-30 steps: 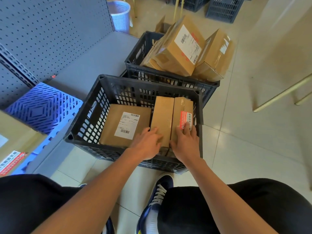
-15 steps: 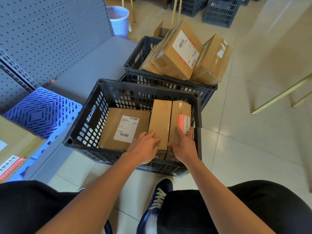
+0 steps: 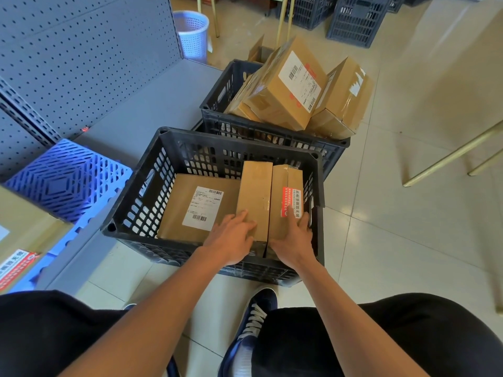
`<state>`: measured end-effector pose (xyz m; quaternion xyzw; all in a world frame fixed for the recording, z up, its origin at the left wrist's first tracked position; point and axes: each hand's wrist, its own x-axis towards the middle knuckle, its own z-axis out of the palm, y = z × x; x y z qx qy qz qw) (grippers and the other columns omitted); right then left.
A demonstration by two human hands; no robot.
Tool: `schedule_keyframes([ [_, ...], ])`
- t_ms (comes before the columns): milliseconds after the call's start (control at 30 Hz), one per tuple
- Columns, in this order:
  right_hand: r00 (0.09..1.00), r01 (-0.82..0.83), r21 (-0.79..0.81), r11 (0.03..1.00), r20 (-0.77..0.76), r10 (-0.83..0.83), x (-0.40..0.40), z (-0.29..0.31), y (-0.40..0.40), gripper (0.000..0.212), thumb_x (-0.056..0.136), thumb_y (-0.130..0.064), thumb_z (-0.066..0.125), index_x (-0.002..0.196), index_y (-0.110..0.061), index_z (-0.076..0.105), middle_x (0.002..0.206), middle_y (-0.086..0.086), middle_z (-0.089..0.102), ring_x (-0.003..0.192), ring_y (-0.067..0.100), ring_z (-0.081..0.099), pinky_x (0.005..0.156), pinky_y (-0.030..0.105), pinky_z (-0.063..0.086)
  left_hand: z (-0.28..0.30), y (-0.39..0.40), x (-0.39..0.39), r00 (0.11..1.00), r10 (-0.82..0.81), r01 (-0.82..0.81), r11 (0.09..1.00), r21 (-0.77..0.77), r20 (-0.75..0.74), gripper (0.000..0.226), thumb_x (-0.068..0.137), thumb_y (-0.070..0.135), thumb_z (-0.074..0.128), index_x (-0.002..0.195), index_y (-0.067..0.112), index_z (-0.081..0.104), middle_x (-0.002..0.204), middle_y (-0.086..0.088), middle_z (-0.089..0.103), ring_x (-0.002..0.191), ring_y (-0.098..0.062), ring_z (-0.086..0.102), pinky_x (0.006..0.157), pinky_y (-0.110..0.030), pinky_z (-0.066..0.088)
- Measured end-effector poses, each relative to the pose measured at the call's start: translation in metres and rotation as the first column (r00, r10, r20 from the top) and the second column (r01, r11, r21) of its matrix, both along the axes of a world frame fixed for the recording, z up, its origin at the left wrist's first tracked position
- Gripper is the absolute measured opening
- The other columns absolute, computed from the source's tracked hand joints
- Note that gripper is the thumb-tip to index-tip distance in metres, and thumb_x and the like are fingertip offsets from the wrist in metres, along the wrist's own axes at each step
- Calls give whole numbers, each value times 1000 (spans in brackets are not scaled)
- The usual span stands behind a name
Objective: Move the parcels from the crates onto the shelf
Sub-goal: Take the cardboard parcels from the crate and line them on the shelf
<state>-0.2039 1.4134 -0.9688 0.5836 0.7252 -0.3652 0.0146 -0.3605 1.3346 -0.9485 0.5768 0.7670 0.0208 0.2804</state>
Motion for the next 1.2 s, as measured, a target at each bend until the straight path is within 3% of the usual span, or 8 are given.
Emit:
schedule_keyframes([
  [100, 996, -65, -49, 997, 58, 68, 1, 0, -1, 125, 85, -29, 80, 155, -40, -23, 163, 4, -32, 153, 44, -4, 119, 57, 27, -1, 0, -1, 1000, 4, -4, 1000, 6, -6, 53, 103, 31, 52, 154, 31, 37, 168, 4, 14, 151, -25, 19, 118, -56, 30],
  [167, 994, -77, -31, 997, 70, 79, 0, -1, -3, 129, 83, -30, 82, 154, -41, -26, 162, 4, -35, 152, 46, 0, 117, 56, 30, -1, 0, -1, 1000, 3, -3, 1000, 4, -7, 53, 103, 30, 52, 154, 31, 37, 168, 4, 14, 151, -24, 20, 119, -56, 30],
  [500, 999, -17, 141, 990, -31, 22, 7, 24, -10, 129, 78, -36, 84, 158, -32, -17, 166, 6, -12, 144, 41, 24, 113, 51, 39, 1, -3, 0, 1000, -1, 1, 1000, 8, 0, 56, 103, 31, 53, 156, 30, 34, 169, 3, 12, 152, -24, 17, 119, -54, 30],
  [667, 997, -2, 263, 965, -75, 23, 15, 53, -12, 126, 74, -42, 85, 157, -36, -9, 166, 2, -6, 140, 37, 31, 109, 52, 46, 18, -6, 3, 999, 11, -13, 998, 56, 41, 54, 103, 31, 53, 155, 27, 36, 167, -3, 19, 153, -26, 16, 121, -51, 27],
  [800, 994, 0, 370, 929, -100, 40, 20, 75, -20, 125, 70, -49, 85, 156, -39, -5, 163, 5, 2, 133, 37, 39, 100, 55, 52, 48, -9, 15, 963, 114, -155, 976, 154, 245, 53, 106, 39, 47, 156, 27, 34, 163, 0, 33, 148, -22, 32, 117, -44, 34],
  [1000, 990, -26, 486, 873, -107, 89, 26, 122, -41, 125, 70, -48, 83, 157, -34, -5, 165, 8, 0, 133, 40, 39, 102, 54, 51, 106, -21, 28, 835, 172, -358, 891, 280, 522, 51, 105, 42, 48, 154, 35, 37, 154, 6, 46, 138, -12, 45, 104, -29, 38],
  [1100, 987, -54, 548, 835, -99, 129, 27, 146, -57, 124, 74, -41, 81, 158, -33, -10, 167, 10, -6, 139, 41, 33, 107, 54, 45, 131, -30, 29, 778, 150, -420, 847, 327, 611, 51, 104, 40, 52, 153, 38, 38, 153, 12, 46, 138, -9, 45, 113, -40, 41],
  [1200, 984, -67, 621, 781, -89, 155, 23, 163, -75, 124, 76, -37, 82, 158, -32, -11, 168, 11, -6, 143, 40, 30, 111, 52, 42, 157, -40, 33, 740, 109, -444, 821, 360, 664, 47, 104, 33, 54, 149, 41, 42, 137, 20, 57, 128, -5, 53, 107, -45, 48],
])
